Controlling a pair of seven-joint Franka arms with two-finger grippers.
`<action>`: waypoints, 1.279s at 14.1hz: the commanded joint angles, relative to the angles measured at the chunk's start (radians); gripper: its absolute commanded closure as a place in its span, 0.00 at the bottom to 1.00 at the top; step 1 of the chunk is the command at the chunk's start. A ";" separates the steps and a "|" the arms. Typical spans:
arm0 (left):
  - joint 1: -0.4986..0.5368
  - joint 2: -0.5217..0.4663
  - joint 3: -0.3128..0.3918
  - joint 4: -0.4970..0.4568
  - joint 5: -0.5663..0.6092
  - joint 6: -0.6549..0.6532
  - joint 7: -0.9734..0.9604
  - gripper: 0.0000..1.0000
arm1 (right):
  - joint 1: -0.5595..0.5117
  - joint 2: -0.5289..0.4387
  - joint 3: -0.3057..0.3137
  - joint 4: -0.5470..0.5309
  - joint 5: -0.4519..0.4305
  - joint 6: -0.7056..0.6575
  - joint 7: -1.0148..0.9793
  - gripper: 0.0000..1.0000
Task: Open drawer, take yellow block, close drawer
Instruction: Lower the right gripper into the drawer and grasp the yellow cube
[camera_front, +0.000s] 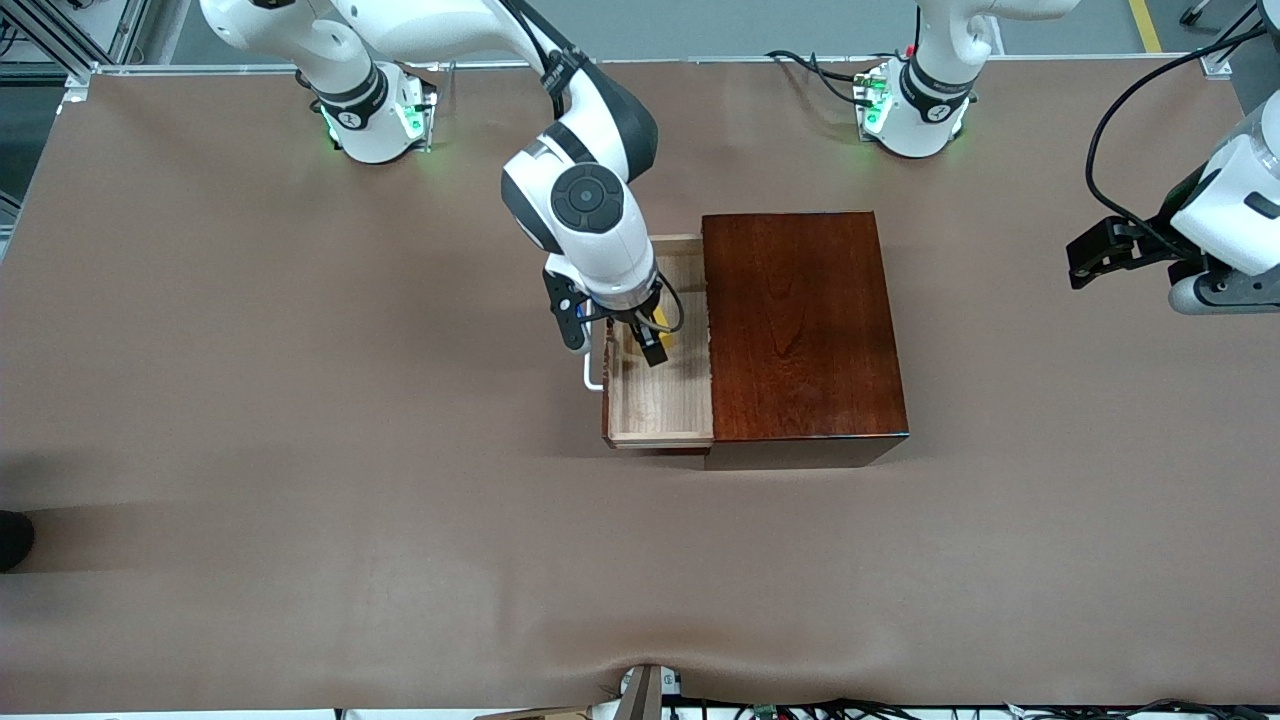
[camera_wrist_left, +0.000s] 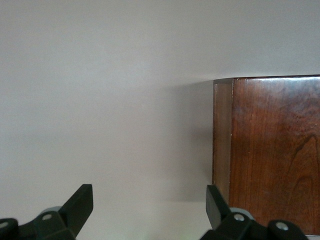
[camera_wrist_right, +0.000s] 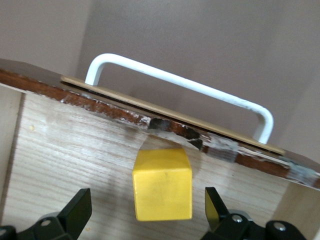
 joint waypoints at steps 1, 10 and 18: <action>0.009 -0.032 -0.006 -0.023 -0.012 -0.008 0.014 0.00 | 0.014 0.023 -0.006 0.021 -0.018 0.008 0.007 0.00; 0.007 -0.031 -0.006 -0.026 -0.012 -0.011 0.014 0.00 | 0.032 0.038 -0.006 0.021 -0.028 0.011 0.001 0.50; 0.007 -0.032 -0.006 -0.026 -0.012 -0.012 0.012 0.00 | 0.025 0.021 -0.004 0.081 -0.008 0.015 0.008 1.00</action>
